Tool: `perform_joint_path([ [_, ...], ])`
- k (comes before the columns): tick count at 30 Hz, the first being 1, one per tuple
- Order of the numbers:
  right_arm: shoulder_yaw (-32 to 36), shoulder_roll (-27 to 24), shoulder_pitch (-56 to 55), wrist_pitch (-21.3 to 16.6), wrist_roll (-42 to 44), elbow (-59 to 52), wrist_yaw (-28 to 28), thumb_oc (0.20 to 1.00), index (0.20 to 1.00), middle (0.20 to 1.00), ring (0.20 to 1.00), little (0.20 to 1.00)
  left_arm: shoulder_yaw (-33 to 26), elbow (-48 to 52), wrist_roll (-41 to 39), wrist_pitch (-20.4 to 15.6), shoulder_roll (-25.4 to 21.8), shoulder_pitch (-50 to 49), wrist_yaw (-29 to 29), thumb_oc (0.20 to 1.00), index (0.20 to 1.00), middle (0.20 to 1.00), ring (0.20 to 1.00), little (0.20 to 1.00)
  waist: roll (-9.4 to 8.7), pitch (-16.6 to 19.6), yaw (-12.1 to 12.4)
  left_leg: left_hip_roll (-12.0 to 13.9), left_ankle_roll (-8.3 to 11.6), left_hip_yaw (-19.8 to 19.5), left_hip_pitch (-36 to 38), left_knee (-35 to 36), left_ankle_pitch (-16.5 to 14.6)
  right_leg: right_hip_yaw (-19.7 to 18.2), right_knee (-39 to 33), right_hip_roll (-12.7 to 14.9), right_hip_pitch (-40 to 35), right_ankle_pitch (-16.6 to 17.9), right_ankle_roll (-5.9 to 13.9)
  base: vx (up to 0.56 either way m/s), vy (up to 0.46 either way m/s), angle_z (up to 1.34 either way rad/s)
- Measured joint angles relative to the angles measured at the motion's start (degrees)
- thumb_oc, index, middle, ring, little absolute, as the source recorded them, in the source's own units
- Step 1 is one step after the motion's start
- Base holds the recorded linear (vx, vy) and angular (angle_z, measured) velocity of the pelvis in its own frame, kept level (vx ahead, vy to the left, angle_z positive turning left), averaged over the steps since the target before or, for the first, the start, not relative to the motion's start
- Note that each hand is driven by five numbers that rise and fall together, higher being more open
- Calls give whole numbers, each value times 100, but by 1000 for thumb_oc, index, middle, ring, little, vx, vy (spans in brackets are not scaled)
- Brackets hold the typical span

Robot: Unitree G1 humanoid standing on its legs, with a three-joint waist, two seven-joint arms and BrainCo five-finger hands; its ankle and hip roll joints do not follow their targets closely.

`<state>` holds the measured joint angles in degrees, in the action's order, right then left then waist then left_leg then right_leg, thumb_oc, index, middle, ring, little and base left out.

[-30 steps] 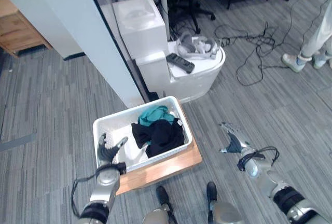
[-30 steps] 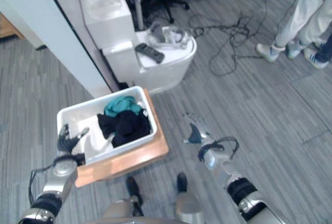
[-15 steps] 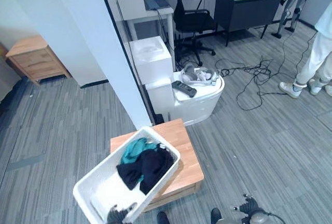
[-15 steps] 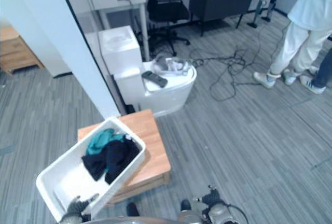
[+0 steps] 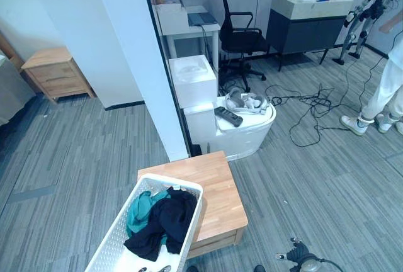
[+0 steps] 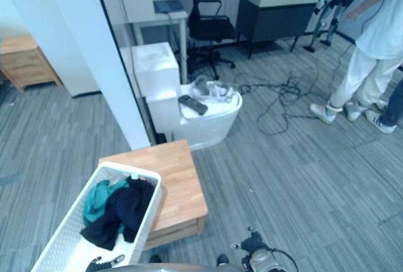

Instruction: Tidy up the quilt and then pick up the clothes from the bed and put them into the laundry hamper.

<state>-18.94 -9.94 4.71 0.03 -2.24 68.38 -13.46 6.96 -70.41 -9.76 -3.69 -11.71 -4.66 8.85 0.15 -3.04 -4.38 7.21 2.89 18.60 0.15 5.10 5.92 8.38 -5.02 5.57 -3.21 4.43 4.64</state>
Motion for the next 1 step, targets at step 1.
perform_joint_path([
  [1, 0, -2, -3, 0, 0, 0, 0, 1000, 1000, 1000, 1000, 1000, 2, 0, 0, 0, 0, -1, 0, 1000, 1000, 1000, 1000, 1000, 0, 1, 0, 0, 0, -4, 0, 0, 0, 3, 0, -1, 0, -1, -1, 0, 0, 0],
])
